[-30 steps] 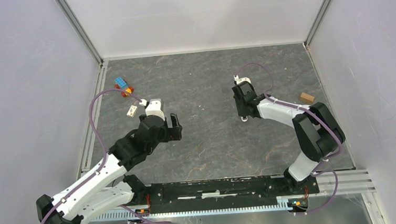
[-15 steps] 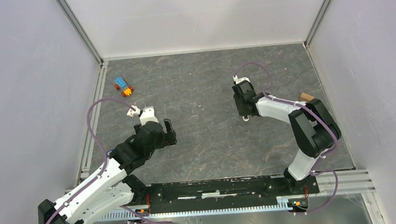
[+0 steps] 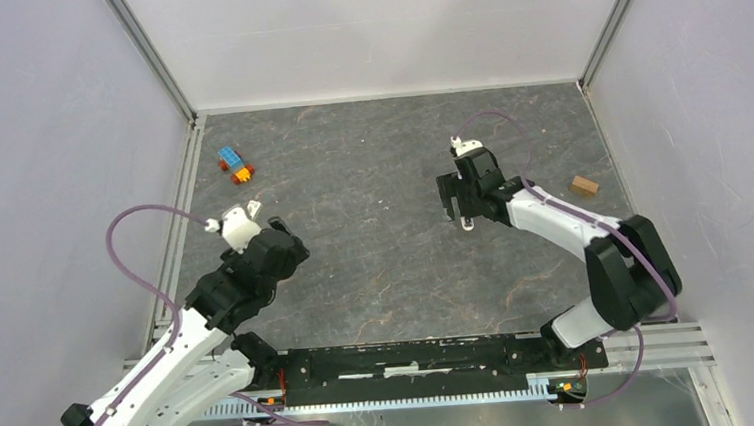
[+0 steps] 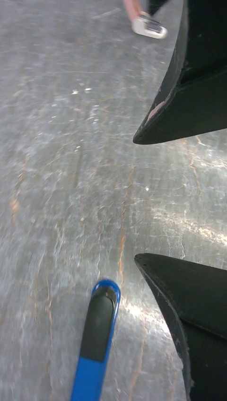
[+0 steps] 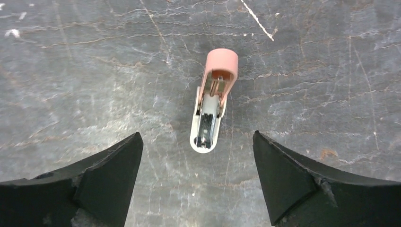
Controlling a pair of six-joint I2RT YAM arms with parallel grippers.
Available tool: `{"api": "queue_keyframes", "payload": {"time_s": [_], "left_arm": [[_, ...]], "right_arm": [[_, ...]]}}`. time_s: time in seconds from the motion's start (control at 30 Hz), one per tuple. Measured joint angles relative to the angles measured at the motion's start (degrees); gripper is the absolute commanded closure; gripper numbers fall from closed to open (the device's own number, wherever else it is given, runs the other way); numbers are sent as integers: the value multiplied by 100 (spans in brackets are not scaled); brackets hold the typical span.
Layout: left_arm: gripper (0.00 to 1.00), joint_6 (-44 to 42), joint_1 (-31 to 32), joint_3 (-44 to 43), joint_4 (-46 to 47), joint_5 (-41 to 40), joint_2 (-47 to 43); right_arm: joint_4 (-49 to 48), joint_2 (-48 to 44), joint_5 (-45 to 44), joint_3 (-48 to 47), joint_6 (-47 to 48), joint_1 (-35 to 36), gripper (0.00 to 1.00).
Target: Load the staples into the stapler
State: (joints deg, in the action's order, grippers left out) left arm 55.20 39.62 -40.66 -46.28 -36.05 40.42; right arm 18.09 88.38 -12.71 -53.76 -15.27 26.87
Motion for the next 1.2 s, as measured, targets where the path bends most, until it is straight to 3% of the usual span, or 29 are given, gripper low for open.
{"api": "queue_keyframes", "payload": {"time_s": [0.23,0.43,0.6,0.87,1.0,1.17,1.2], "left_arm": [[18,2085,-378,-299,-1526,-990,214],[19,3174,-1469,-313,-2345,-855,1060],[9,3235,-2181,39,-1980,-673,1134],[13,3191,-2492,750,-739,-538,1117],[22,3193,-2586,796,-459,-531,1429],[41,3193,-2605,1008,-195,-341,1692],[49,3191,-2605,1012,-168,-286,1696]], "right_arm": [[-63,-1139,225,566,81,0,2],[-83,-1617,483,977,164,0,2],[-118,-2070,726,1198,168,0,2],[-358,-2312,1019,1480,162,0,2],[-382,-2234,1119,1478,168,11,2],[-372,-2188,1130,1451,170,26,2],[-376,-2184,1130,1443,170,35,2]]}}
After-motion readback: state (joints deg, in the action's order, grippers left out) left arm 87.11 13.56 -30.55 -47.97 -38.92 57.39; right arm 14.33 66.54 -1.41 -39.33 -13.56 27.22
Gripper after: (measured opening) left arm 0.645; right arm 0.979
